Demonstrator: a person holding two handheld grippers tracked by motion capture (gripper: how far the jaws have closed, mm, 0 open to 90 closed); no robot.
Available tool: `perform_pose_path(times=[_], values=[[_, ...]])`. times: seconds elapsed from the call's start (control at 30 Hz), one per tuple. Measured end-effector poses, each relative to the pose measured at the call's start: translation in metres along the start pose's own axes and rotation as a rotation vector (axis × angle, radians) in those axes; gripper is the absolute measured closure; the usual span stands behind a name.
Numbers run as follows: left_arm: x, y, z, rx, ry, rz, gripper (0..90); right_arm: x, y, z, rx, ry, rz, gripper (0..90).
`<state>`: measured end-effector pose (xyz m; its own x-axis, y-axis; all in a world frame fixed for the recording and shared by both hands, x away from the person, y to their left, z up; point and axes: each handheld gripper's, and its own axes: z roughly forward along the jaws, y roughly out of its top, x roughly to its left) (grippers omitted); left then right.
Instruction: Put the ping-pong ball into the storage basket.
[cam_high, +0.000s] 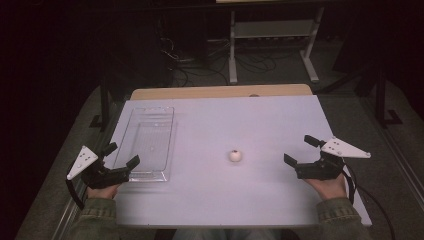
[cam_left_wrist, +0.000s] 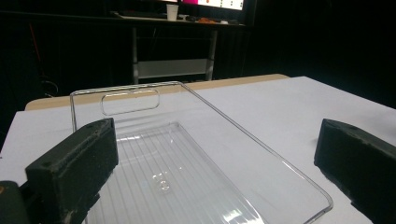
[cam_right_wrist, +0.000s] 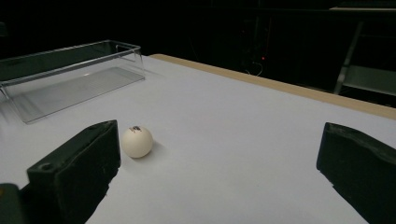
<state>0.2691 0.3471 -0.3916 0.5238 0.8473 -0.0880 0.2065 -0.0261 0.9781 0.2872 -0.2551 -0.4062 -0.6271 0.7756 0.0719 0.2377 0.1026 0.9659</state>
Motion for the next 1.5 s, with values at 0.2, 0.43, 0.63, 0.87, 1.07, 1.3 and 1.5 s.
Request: perform_pose_path(times=[0.2,0.43,0.63,0.87,1.07,1.3,1.5], values=[[-0.004,0.001,0.003,0.020,-0.015,-0.009,0.0,0.000,-0.002,0.000,-0.003,-0.002,0.011,0.0],[-0.005,0.006,0.006,0.055,-0.044,-0.015,0.0,-0.002,-0.002,-0.002,-0.014,-0.004,0.020,0.0],[-0.009,0.010,0.010,0.083,-0.060,-0.002,0.0,-0.002,-0.002,-0.002,-0.014,-0.007,0.022,0.0],[-0.013,0.017,0.014,0.092,-0.080,0.026,0.0,-0.003,-0.004,-0.002,-0.004,-0.013,0.014,0.0],[-0.015,0.022,0.020,0.110,-0.082,0.045,0.0,-0.003,-0.003,-0.002,-0.007,-0.017,0.013,0.0],[-0.017,0.025,0.023,0.130,-0.081,0.065,0.0,-0.003,-0.003,-0.003,-0.008,-0.017,0.014,0.0],[-0.018,0.036,0.024,0.123,-0.084,0.092,0.0,-0.003,-0.003,-0.003,-0.009,-0.020,0.010,0.0]])
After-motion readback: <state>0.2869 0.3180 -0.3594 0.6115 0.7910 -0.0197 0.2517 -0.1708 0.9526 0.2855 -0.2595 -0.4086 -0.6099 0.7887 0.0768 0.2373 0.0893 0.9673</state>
